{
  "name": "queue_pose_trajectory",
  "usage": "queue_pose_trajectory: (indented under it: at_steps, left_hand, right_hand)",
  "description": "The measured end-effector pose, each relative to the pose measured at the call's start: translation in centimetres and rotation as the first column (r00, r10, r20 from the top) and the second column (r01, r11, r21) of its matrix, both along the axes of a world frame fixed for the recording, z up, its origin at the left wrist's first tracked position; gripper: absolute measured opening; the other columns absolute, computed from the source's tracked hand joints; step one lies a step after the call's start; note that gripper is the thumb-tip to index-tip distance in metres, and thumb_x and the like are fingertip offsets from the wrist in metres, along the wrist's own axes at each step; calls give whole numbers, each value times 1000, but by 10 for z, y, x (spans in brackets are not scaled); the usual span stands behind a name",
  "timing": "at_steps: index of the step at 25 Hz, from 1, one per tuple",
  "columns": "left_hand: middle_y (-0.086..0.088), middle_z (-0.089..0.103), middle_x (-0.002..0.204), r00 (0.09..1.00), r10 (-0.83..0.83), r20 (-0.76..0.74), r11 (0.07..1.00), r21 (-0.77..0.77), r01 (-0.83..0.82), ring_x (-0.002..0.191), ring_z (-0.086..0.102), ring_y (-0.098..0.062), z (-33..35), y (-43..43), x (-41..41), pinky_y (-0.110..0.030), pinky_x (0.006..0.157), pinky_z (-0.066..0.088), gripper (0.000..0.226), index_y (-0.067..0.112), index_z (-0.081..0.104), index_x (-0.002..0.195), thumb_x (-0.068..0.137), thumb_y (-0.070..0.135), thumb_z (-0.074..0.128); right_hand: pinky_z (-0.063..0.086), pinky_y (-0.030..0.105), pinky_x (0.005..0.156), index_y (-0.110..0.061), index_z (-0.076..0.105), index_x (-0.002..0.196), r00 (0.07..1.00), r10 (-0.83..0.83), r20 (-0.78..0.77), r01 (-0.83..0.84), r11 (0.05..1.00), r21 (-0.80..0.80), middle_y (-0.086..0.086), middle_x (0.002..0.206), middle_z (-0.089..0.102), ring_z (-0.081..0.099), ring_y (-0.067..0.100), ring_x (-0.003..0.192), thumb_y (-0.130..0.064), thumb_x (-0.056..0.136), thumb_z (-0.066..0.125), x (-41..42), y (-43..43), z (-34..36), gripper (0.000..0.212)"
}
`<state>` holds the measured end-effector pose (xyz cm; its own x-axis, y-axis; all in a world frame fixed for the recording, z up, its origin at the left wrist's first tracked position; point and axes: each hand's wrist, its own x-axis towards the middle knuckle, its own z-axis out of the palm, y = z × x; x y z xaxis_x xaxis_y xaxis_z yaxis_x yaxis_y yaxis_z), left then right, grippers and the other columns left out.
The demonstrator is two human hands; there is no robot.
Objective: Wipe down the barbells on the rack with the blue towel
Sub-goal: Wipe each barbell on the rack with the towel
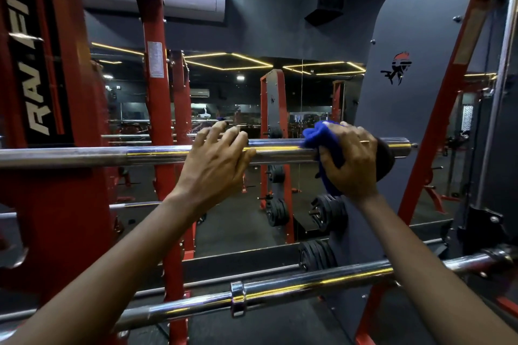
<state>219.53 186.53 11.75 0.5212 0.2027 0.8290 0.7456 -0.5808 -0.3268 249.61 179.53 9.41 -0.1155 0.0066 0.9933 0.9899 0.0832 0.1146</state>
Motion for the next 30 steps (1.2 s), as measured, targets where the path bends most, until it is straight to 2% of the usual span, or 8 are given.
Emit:
queue_pose_trajectory:
  at_steps: [3, 6, 11, 13, 16, 21, 26, 30]
  left_hand:
    - [-5, 64, 94, 998, -17, 62, 1000, 7, 17, 88, 59, -24, 12, -8, 8, -37, 74, 46, 40, 17, 60, 106, 110, 39, 27]
    - [2, 55, 70, 988, 3, 152, 948, -315, 45, 60, 51, -13, 43, -13, 25, -30, 53, 39, 42, 13, 62, 91, 109, 35, 31]
    - [-14, 65, 108, 982, 169, -83, 529, -833, -162, 83, 57, -22, 93, 2, 39, -31, 72, 44, 30, 0, 66, 117, 106, 16, 43]
    - [-21, 66, 112, 987, 145, 73, 615, -788, -32, 92, 62, -30, 83, -2, 34, -41, 80, 49, 37, 4, 66, 122, 109, 26, 39]
    - [-12, 67, 84, 951, 58, 302, 951, -308, 40, 77, 64, -31, 40, -13, 1, -39, 70, 45, 49, 13, 65, 105, 109, 43, 27]
    - [-10, 53, 131, 963, -102, 250, 979, -148, 142, 127, 46, -28, -30, -5, -38, -44, 114, 22, 59, 12, 39, 150, 104, 47, 28]
    - [-9, 45, 135, 973, -15, 230, 992, -116, 43, 131, 38, -30, -36, -4, -30, -46, 117, 14, 60, 24, 35, 156, 105, 50, 16]
    - [-9, 48, 136, 971, 27, 239, 992, -124, 3, 130, 40, -30, -30, -13, -30, -47, 116, 16, 58, 31, 31, 158, 104, 52, 21]
  right_hand:
    - [39, 50, 108, -12, 65, 109, 955, -56, -293, 78, 995, 65, 7, 98, 69, 63, 31, 96, -42, 99, 48, 30, -2, 7, 36]
    - [40, 51, 106, -13, 64, 104, 901, -65, -429, 102, 993, 65, 5, 94, 69, 62, 29, 92, -40, 96, 50, 35, -4, 9, 31]
    - [41, 42, 100, -14, 65, 112, 955, -89, -285, 85, 996, -24, 4, 100, 70, 62, 23, 95, -39, 97, 52, 36, -13, 11, 32]
    - [41, 42, 100, -15, 64, 109, 953, -96, -287, 94, 995, -22, 4, 97, 69, 62, 24, 92, -41, 98, 49, 52, -19, 13, 32]
    - [40, 55, 106, -15, 62, 104, 863, -107, -494, 119, 993, -7, 6, 98, 68, 62, 30, 100, -45, 97, 45, 68, -19, 14, 35]
    - [30, 56, 115, -17, 64, 102, 782, -81, -618, 82, 996, -27, 3, 103, 71, 59, 29, 117, -46, 94, 45, 3, -2, 18, 36]
    - [27, 51, 117, -18, 66, 126, 954, 147, -262, -164, 986, -44, 0, 126, 68, 52, 28, 131, -44, 92, 57, -127, 24, -6, 43]
    - [27, 49, 117, -22, 48, 147, 980, 109, 164, -90, 989, -115, 3, 152, 52, 40, 28, 146, -46, 90, 67, -63, 23, -22, 64]
